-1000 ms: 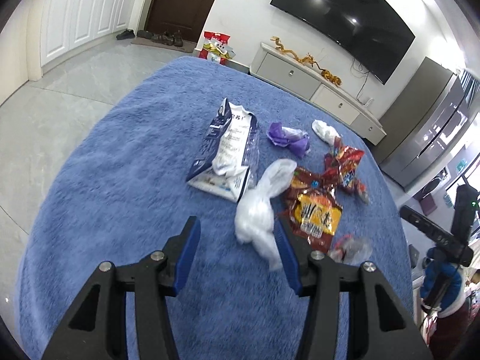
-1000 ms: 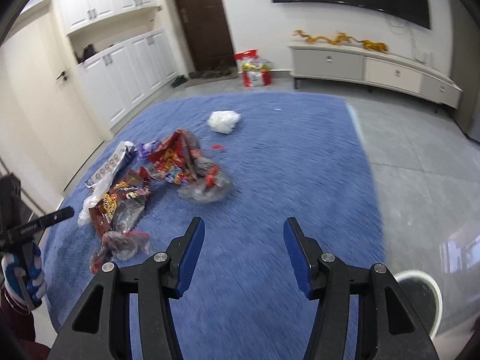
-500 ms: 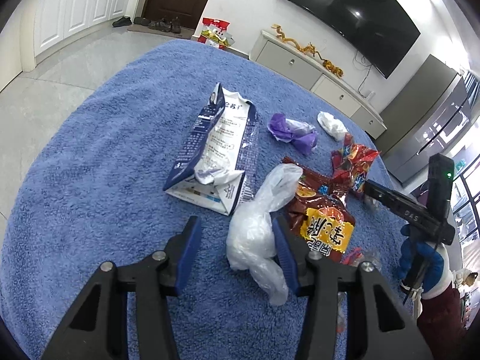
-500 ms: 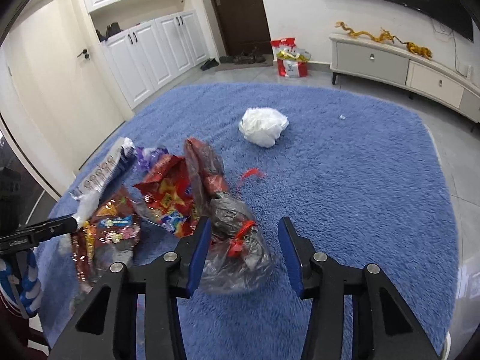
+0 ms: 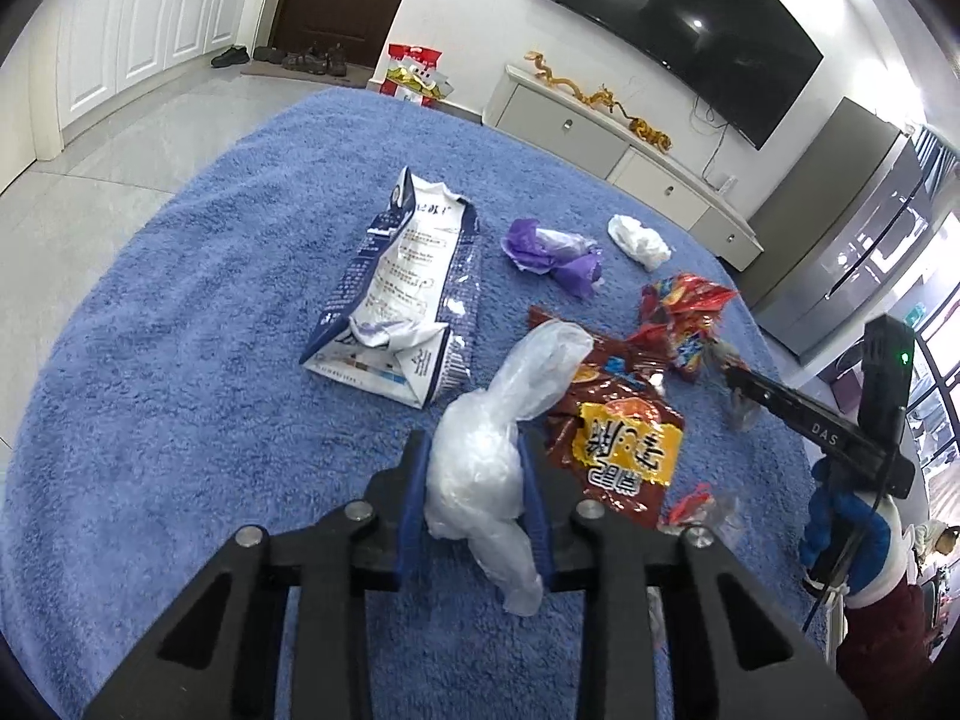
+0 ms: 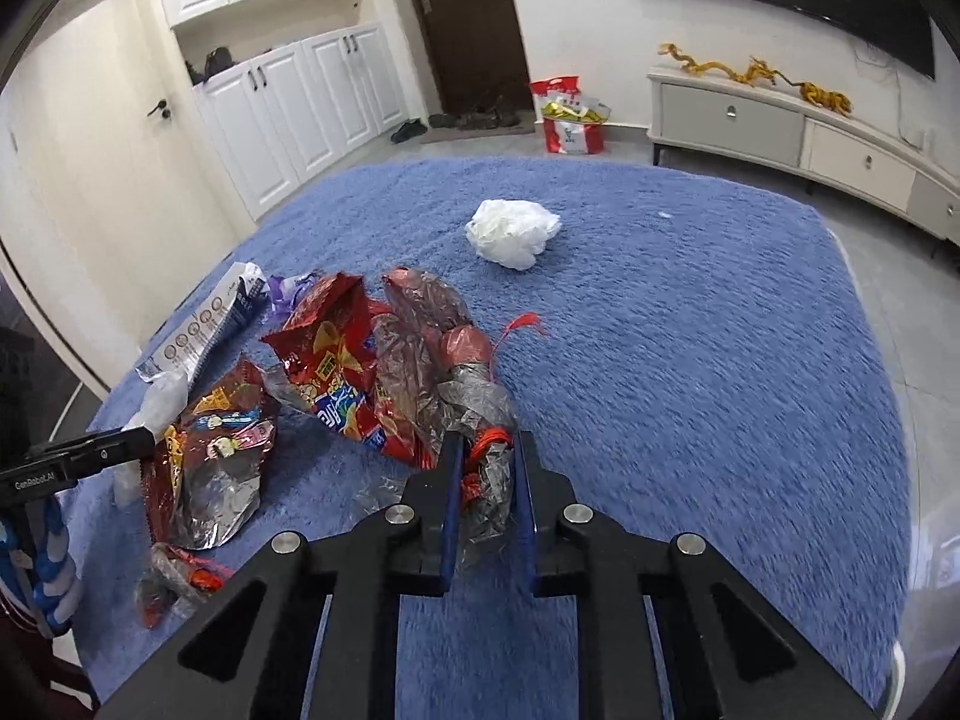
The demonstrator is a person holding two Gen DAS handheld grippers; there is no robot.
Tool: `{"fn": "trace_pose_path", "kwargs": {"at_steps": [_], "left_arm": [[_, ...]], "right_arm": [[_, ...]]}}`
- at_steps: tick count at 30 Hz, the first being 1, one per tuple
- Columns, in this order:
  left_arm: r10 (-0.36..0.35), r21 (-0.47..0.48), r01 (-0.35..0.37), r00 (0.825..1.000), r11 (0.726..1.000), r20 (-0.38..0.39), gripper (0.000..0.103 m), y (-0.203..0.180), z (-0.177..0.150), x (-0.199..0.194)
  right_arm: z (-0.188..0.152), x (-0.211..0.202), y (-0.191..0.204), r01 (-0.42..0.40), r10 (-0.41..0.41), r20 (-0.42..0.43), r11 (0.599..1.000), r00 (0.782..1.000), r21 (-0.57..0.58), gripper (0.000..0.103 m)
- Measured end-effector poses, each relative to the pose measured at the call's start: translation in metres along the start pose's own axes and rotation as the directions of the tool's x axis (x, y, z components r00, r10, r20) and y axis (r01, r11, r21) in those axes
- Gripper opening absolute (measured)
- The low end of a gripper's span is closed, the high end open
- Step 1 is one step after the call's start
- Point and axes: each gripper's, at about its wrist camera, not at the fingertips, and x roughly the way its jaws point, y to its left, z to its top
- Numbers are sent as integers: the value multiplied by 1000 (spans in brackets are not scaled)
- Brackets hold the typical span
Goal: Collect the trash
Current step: 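Grasp a clear plastic bag with the left tool while the right tool grasps the clear bag of red wrappers, then carry both held clear bags toward the white trash bin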
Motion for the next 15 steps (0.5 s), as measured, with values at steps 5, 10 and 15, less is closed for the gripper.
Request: {"fn": "trace_pose_path", "kwargs": {"at_steps": [5,10,15], "left_arm": [[-2,-1,2,999,1000,34,28,-1,-6,-23],[1,-20,0,998,1000,60,28,4,-16,-50],[11,-22,-9,995,1000,96,28,7,-28,-81]], "right_arm": [[-17,-29,-7,28,-29,22,999,999,45,16],[-35,-64,-8,50,-54,50,995,997,83,16],[-48,-103,-5,67,-77,97,993,992,100,16]]}}
